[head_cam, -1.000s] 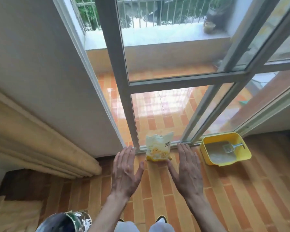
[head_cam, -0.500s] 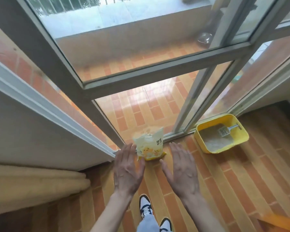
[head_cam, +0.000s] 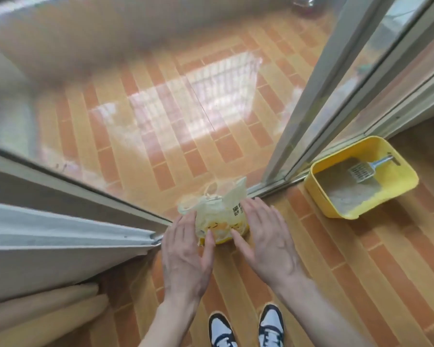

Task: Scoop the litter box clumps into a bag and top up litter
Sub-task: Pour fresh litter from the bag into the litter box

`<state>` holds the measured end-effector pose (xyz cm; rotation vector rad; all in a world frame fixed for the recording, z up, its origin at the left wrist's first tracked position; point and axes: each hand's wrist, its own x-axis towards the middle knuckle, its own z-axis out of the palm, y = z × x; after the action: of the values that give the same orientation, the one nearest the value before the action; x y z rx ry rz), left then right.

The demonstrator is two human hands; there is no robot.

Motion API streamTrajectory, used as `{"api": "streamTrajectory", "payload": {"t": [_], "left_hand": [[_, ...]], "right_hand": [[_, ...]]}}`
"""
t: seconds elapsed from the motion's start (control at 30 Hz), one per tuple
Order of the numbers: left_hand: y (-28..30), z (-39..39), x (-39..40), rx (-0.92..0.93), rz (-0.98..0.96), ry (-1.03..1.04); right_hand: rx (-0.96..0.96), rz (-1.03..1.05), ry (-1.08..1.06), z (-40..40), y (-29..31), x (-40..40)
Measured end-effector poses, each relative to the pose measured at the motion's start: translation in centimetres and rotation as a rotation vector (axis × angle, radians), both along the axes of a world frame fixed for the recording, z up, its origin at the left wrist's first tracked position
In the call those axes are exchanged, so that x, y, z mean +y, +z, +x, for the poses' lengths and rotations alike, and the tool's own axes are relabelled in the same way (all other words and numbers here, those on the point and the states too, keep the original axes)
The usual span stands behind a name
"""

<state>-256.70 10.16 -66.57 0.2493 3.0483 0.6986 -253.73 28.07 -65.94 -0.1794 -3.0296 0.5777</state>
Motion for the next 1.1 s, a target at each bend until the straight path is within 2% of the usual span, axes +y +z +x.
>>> {"api": "streamTrajectory", "payload": {"t": [0.23, 0.4, 0.67, 0.83, 0.9, 1.0, 1.1], "left_hand": [[-12.5, -3.4, 0.7, 0.005, -0.072, -0.051], [-17.8, -5.4, 0.5, 0.022, -0.181, -0.036], [-19.8, -7.6, 0.5, 0.0, -0.537, -0.121], [-19.1, -7.4, 0.2, 0.016, -0.474, -0.131], [-19.2, -7.2, -0.2, 0.013, -0.54, -0.198], [-19.3, -7.1, -0.4, -0.045, -0.64, -0.285], [-18.5, -6.9, -0.1, -0.166, -0.628, -0.381]], "right_hand": [[-0.022, -0.009, 0.114, -5.0, -12.8, 0.1], [-0.045, 0.031, 0.214, -7.2, -17.8, -0.4], [0.036, 0.245, 0.291, -11.1, -20.5, -0.5], [0.087, 0.306, 0.293, -9.6, -20.5, -0.3], [0.031, 0.293, 0.305, -8.5, -20.4, -0.2], [-0.004, 0.294, 0.325, -7.1, -20.3, 0.2], [0.013, 0.286, 0.309, -5.5, -20.0, 0.7]]}}
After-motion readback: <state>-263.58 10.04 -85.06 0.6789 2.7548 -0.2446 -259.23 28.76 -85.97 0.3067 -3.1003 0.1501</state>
